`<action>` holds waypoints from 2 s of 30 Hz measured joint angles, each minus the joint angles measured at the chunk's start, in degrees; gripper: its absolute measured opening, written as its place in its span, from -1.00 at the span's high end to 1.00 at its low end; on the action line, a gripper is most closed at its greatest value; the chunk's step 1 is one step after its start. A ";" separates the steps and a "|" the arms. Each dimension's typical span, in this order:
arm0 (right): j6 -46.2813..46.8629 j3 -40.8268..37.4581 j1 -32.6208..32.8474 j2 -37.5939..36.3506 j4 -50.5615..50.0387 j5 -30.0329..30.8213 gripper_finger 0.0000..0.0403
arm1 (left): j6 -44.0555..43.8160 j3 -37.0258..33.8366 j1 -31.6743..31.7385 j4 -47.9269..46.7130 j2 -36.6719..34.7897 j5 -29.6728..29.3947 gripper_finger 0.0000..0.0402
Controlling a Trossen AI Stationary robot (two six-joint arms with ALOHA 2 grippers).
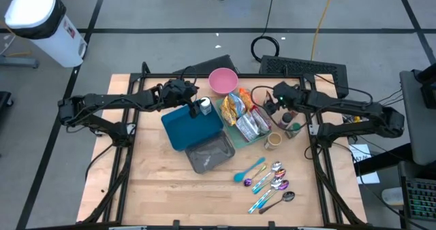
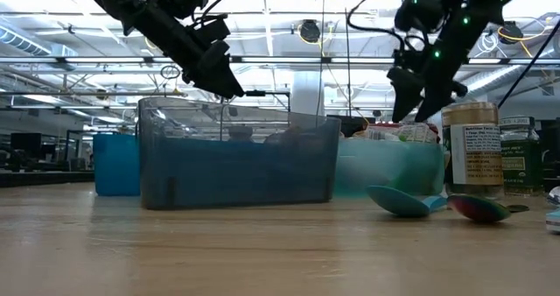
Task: Pick & Place Food Item
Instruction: Put the orange seasoning pack into the blue bin
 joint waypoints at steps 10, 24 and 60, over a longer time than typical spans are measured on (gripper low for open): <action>-0.13 -6.23 -3.17 0.00 6.39 -4.55 -0.03 | -2.76 0.00 -0.04 0.01 -0.02 0.00 -0.48; -11.21 -6.47 -4.57 -4.16 14.69 -4.68 0.94 | -8.03 0.00 -0.08 1.72 -0.04 -0.02 -0.48; -18.16 -6.63 16.30 2.34 52.46 -23.22 1.00 | -3.87 3.34 -7.79 32.48 10.24 12.16 -0.48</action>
